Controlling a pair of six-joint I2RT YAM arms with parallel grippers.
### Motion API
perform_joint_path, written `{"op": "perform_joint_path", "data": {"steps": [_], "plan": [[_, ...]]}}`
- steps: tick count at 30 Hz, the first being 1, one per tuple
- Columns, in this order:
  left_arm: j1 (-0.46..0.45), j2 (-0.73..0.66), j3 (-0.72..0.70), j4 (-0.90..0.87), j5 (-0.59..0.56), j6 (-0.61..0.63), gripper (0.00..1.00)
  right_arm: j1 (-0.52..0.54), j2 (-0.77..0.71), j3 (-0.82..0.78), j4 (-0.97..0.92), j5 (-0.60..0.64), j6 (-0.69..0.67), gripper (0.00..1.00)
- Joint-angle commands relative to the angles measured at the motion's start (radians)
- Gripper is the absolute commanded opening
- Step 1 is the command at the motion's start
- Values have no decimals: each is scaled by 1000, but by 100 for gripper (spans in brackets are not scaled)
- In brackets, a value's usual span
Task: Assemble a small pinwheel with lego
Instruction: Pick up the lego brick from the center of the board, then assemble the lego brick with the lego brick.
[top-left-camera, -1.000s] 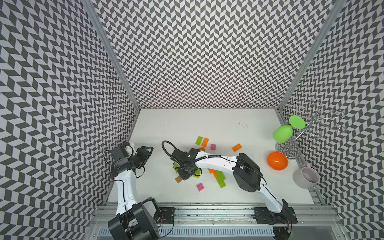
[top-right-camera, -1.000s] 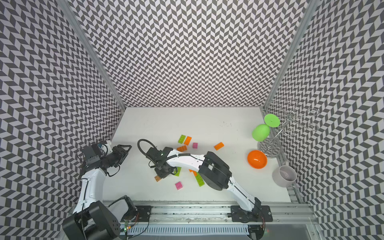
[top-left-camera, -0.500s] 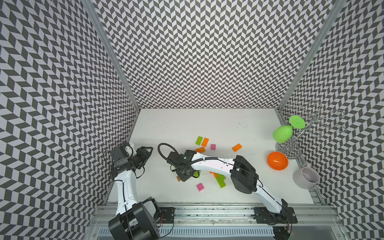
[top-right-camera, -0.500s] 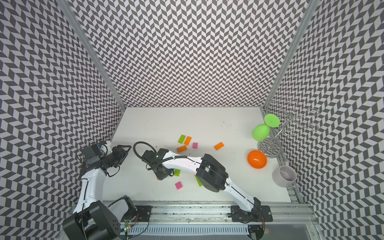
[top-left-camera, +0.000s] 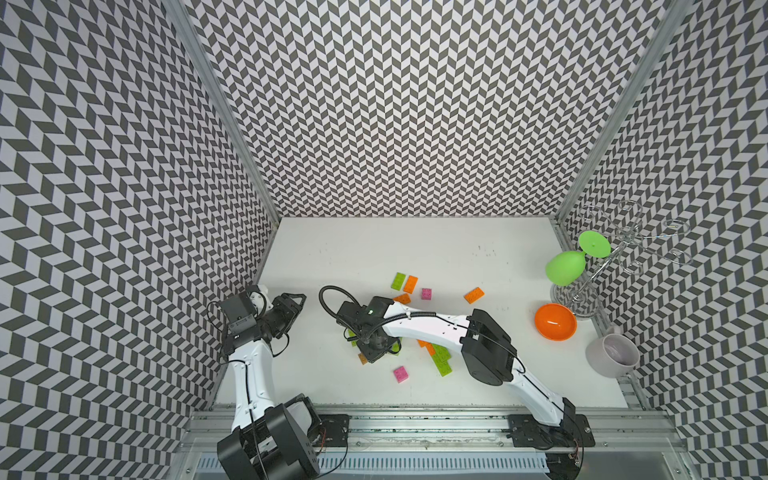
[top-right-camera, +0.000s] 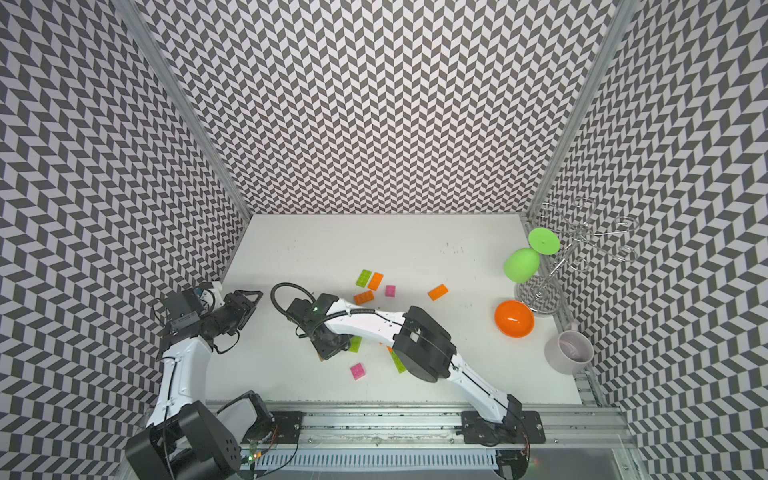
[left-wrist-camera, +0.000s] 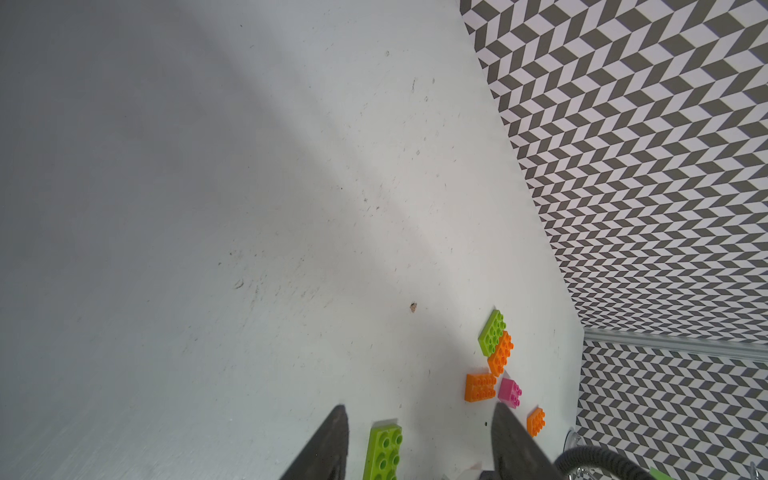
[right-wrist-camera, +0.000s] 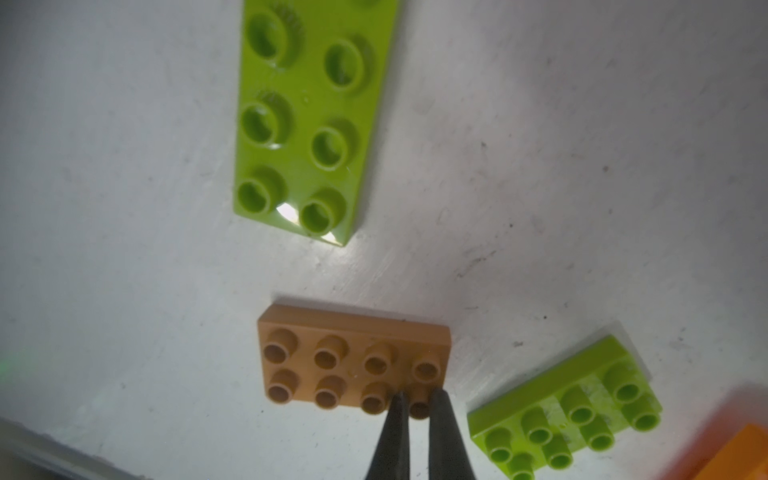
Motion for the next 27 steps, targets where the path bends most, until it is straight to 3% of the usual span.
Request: {"op": "perform_joint_path", "data": {"steps": [1,8,17,22,27], "plan": [[7,-12,-9,11,20,15,55,-23,-75,-11,-16,-29,5,8],[-34,-23,-15,44,57,14,58,-80,-304,-301,111,-43,-51,8],[-344,-31,-34,165,-50,-97,59,-151,-602,-725,199,-46,-120,8],[-452,5,-37,208,-94,-130,60,-151,-625,-803,248,-49,-157,8],[-482,13,-33,212,-111,-133,59,-154,-593,-785,273,-41,-159,8]]}}
